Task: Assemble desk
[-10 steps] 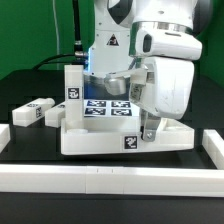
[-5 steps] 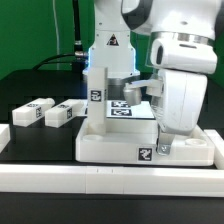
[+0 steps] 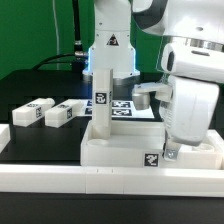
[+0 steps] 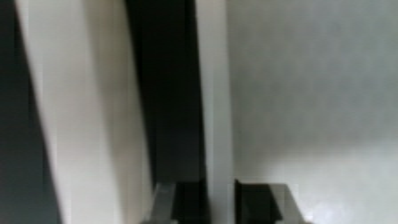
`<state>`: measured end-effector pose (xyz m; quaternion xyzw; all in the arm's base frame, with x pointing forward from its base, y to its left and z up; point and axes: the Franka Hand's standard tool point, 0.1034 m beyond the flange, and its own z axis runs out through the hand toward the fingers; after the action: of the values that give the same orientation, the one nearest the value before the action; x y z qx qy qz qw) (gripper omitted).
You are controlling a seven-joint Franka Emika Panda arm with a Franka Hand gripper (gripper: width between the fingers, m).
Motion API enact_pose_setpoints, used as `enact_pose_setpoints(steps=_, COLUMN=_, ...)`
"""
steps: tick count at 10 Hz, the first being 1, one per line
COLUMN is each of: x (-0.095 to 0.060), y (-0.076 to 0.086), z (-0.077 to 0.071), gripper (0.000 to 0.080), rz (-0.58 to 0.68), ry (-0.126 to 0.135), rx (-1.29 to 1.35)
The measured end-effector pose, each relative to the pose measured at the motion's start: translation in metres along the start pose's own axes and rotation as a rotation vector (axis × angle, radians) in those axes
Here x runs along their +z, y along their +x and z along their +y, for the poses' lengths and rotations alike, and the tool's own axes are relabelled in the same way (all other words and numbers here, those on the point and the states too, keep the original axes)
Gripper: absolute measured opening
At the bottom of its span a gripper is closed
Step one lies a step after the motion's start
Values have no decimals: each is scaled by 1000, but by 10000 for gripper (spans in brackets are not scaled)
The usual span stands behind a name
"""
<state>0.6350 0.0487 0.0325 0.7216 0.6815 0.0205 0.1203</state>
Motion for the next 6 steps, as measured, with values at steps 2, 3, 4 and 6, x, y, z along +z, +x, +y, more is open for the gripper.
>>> enact_pose_setpoints(steps=2, x=4, y=1, z=7, gripper=65, rz=-6, ry=3, rx=8)
enact_pose_setpoints(steps=3, x=4, y=-2, z=12, gripper=65, rz=-6, ry=-3, rx=-11)
enact_pose_setpoints(steps=4, x=4, y=-7, z=15, gripper=65, rz=-6, ry=-6, rx=-11)
enact_pose_setpoints(steps=6, x=3, y=-8, z=16, gripper=194, rz=-5, ry=-7, rx=-4)
